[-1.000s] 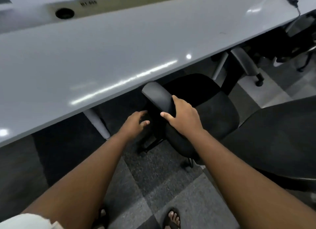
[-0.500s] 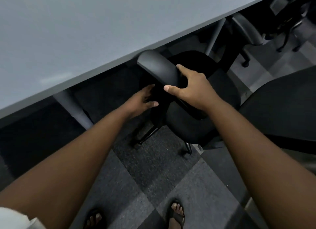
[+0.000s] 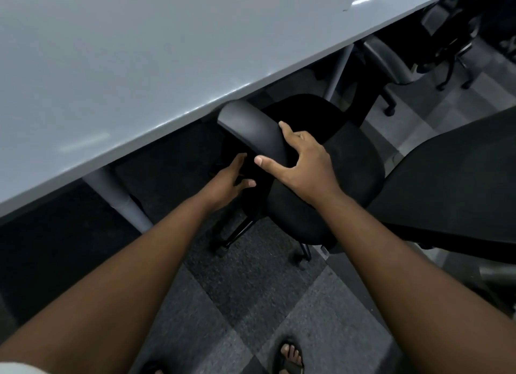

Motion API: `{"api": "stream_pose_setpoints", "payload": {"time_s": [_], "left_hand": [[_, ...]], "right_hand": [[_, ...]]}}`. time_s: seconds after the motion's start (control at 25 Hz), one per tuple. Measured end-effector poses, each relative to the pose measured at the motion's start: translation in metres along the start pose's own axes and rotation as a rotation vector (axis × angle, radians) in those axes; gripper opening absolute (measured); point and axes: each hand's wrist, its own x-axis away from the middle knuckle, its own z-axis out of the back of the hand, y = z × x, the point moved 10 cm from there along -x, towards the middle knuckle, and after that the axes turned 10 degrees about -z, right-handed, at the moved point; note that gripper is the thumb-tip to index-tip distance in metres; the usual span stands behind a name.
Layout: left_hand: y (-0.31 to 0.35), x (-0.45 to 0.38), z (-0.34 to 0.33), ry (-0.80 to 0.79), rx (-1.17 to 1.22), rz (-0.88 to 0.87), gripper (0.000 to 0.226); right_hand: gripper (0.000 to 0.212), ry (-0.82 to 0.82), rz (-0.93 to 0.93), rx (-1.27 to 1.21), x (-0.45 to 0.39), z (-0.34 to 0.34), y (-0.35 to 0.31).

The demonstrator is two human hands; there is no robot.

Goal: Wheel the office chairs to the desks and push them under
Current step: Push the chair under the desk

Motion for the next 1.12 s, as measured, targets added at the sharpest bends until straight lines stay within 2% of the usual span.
{"api": "stream_pose_setpoints", "payload": {"time_s": [0.32, 0.56, 0.76, 1.12], "left_hand": [[0.002, 0.004, -0.006, 0.012, -0.023, -0.028, 0.056], [0.005, 0.007, -0.010, -0.007, -0.055, -0.063, 0.060], [0.014, 0.011, -0.007, -0.024, -0.075, -0.029, 0.054], [0.016, 0.022, 0.001, -0.032, -0.099, 0.110, 0.066]], "right_hand": [[0.091, 0.080, -0.036, 0.015, 0.009, 0.001, 0.010], [0.093, 0.093, -0.016, -0.021, 0.011, -0.001, 0.017], [0.094, 0.091, -0.019, -0.003, 0.012, 0.002, 0.013], [0.096, 0.085, -0.033, 0.091, 0.012, 0.001, 0.011]]}}
